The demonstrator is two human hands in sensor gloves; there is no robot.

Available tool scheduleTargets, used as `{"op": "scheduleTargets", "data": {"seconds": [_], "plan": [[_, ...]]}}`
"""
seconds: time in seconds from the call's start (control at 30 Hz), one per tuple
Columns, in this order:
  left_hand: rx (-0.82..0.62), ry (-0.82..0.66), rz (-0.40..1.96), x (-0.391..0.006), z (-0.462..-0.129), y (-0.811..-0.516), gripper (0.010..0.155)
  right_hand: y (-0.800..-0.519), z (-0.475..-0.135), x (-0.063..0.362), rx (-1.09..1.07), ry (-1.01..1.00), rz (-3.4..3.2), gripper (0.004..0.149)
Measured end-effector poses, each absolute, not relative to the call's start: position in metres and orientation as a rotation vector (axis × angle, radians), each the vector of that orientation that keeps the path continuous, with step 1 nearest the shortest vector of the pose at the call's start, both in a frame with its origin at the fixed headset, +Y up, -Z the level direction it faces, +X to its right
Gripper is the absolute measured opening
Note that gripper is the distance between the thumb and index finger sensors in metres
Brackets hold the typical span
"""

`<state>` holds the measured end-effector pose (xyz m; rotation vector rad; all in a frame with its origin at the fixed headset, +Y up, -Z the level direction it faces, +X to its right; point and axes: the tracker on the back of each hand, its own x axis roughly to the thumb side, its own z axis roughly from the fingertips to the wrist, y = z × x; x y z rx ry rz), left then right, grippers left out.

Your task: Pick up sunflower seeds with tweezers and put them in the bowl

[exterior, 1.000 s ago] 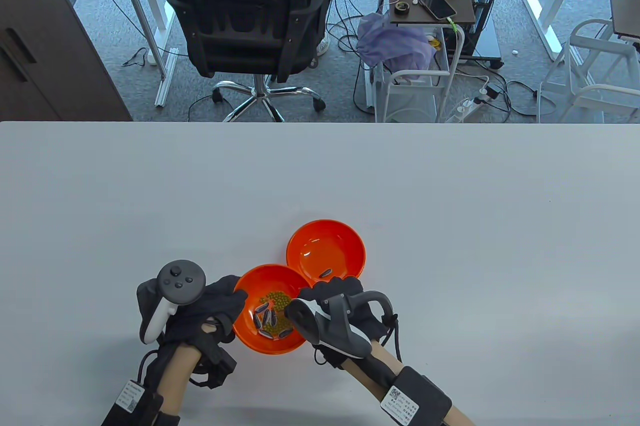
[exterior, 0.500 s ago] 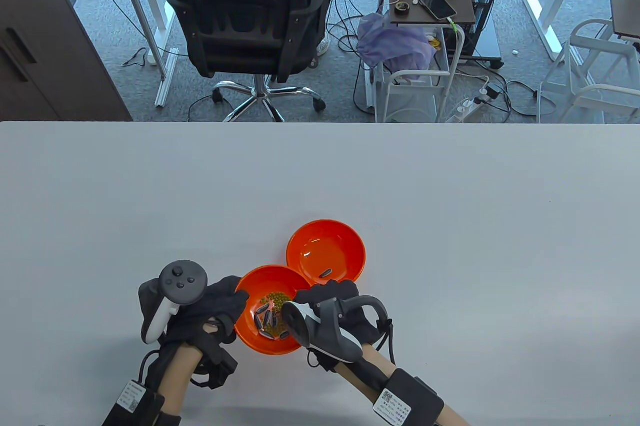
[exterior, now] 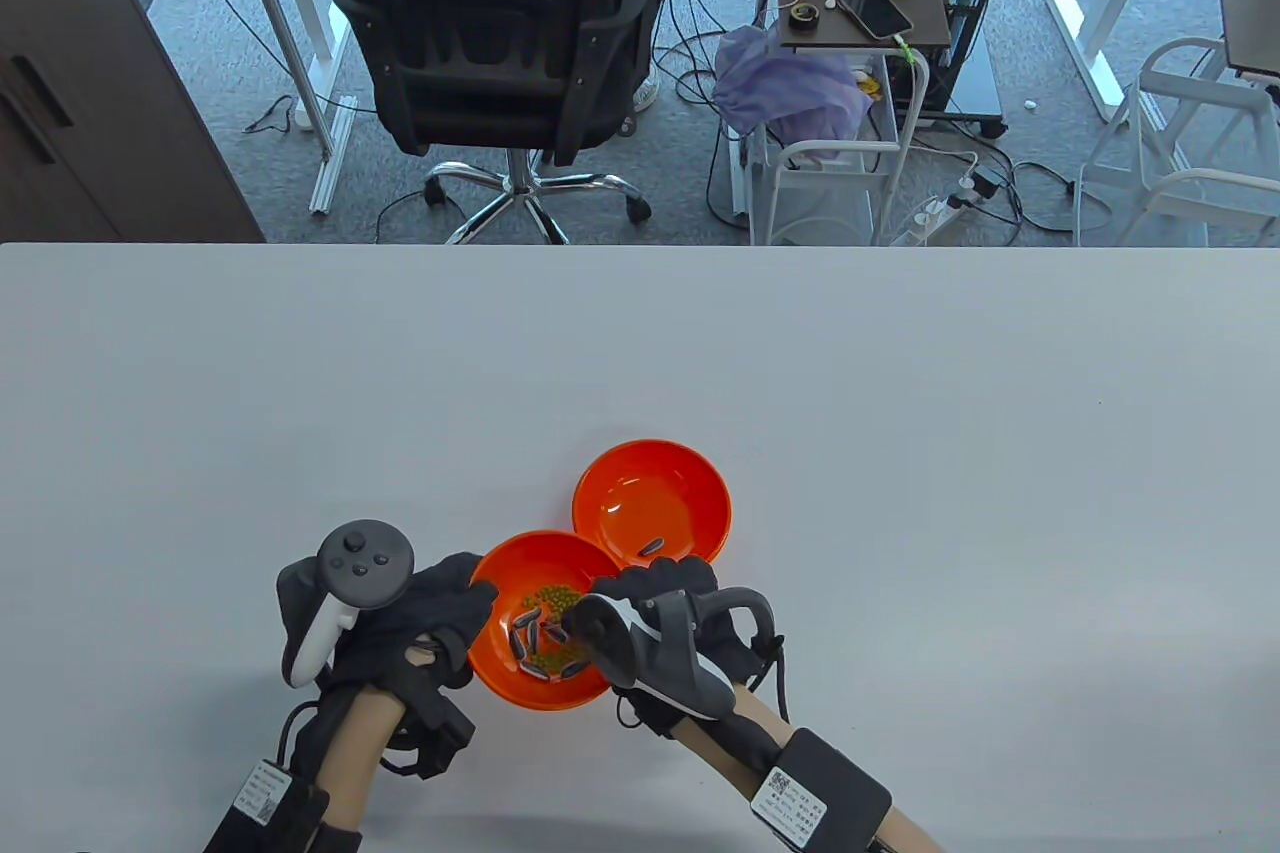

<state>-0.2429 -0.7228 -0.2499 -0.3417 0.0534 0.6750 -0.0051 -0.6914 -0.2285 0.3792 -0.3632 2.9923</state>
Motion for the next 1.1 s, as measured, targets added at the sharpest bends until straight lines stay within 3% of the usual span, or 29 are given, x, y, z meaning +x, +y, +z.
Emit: {"op": "scheduleTargets", "data": {"seconds": [0.27,0.47,0.53,0.57,0.83,1.1], "plan": [[-0.346,0.069,0.677,-0.245,-0.251,-0.723,0.048,-0.668,-0.249,0.038,0.119,-0.453,2.887,0.037],[-0.343,0.079,0.677,-0.247,-0.251,-0.722,0.048,-0.676,-0.269,0.070,-0.060,-0.433,2.899,0.036],[-0.341,0.079,0.677,-0.247,-0.251,-0.722,0.048,-0.681,-0.273,0.075,-0.084,-0.427,2.924,0.036],[-0.341,0.079,0.677,-0.248,-0.251,-0.722,0.048,-0.684,-0.275,0.077,-0.094,-0.425,2.939,0.043],[-0.343,0.074,0.678,-0.248,-0.251,-0.722,0.048,-0.700,-0.283,0.082,-0.134,-0.428,3.035,0.042],[-0.344,0.072,0.683,-0.248,-0.251,-0.722,0.048,-0.696,-0.281,0.084,-0.185,-0.412,3.057,0.049]]}}
